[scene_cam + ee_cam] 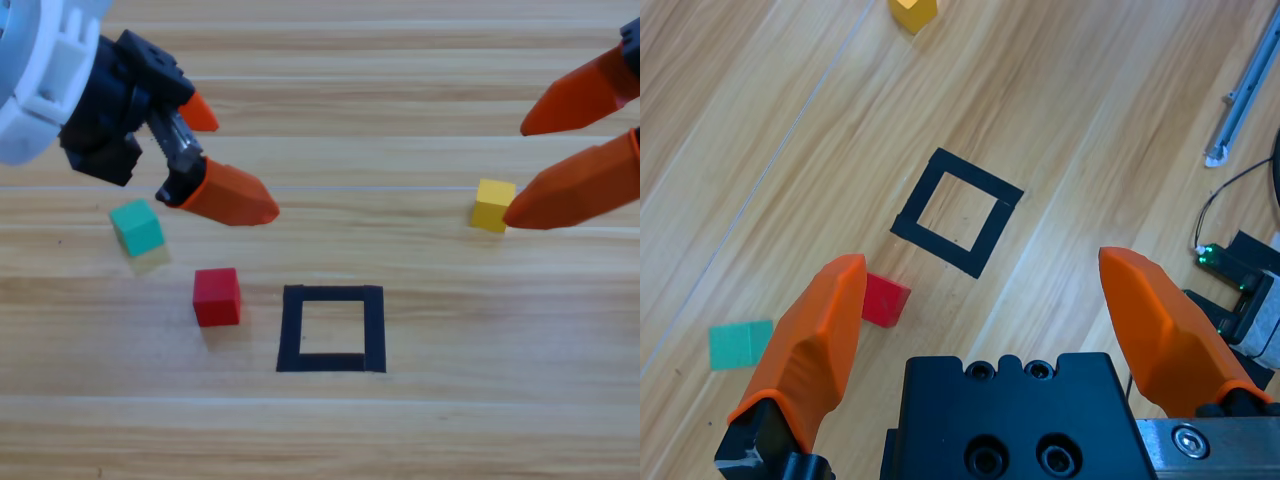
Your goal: Stack the blocks in the rectangular block: red at the bottom, yellow in the middle, green on top
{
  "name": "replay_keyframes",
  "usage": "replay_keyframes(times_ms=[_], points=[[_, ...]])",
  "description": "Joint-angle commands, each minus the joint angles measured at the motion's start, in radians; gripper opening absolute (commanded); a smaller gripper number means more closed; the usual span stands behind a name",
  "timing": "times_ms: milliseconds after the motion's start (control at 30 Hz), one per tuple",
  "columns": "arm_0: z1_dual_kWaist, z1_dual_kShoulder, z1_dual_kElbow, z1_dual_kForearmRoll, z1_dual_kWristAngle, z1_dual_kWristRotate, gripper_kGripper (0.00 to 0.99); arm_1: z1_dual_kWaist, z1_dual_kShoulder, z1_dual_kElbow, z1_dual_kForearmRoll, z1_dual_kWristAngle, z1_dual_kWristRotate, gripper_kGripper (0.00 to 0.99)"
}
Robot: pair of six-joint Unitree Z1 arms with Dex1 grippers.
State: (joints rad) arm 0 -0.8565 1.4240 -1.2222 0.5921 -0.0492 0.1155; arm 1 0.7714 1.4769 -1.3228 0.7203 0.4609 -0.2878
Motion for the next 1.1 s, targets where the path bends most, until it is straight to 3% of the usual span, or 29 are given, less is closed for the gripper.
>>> replay_keyframes(times_ms=[33,233,400,533,667,800,900,1100], points=[[-0.016,0.004,0.029,0.009,0.019,-0.014,0.99,0.082,0.086,-0.016,0.019,-0.018,-0.013,0.986],[-0.018,0.003,0.029,0.012,0.019,-0.019,0.99,0.086,0.099,-0.016,0.022,-0.061,-0.004,0.986],[-0.016,0.006,0.027,0.011,0.019,-0.022,0.99,0.086,0.112,-0.022,-0.002,-0.283,0.136,0.985],[-0.018,0.003,0.035,0.012,0.023,-0.025,0.99,0.085,0.186,-0.027,-0.056,-0.539,0.337,0.985],[-0.016,0.0,0.035,0.017,0.031,-0.033,0.99,0.059,0.283,-0.049,-0.07,-0.674,0.546,0.986],[-0.016,0.003,0.035,0.017,0.035,-0.046,0.99,0.009,0.326,-0.055,-0.078,-0.742,0.693,0.986],[-0.018,0.01,0.033,0.017,0.046,-0.062,0.99,0.002,0.367,-0.072,-0.079,-0.775,0.766,0.986],[-0.015,-0.016,0.044,0.023,0.126,-0.223,0.99,-0.009,0.422,-0.104,-0.068,-0.748,0.911,0.986]])
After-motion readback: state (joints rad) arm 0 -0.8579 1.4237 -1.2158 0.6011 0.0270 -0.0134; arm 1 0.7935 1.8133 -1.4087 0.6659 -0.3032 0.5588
